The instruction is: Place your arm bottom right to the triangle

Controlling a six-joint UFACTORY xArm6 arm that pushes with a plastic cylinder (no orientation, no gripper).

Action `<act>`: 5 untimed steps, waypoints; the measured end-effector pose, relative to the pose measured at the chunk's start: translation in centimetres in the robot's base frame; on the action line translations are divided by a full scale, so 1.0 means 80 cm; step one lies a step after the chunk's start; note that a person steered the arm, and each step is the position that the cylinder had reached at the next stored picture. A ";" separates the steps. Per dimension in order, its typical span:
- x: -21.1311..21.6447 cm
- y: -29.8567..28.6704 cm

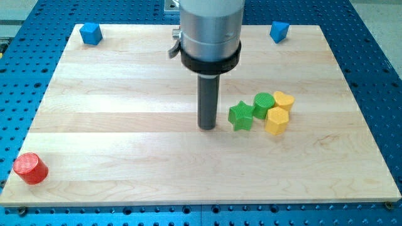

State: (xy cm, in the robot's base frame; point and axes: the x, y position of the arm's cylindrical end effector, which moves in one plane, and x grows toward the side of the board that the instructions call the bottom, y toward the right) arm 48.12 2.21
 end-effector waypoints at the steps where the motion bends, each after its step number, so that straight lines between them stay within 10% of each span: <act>1: 0.000 0.053; 5: -0.054 -0.027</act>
State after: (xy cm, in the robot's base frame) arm 43.82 0.07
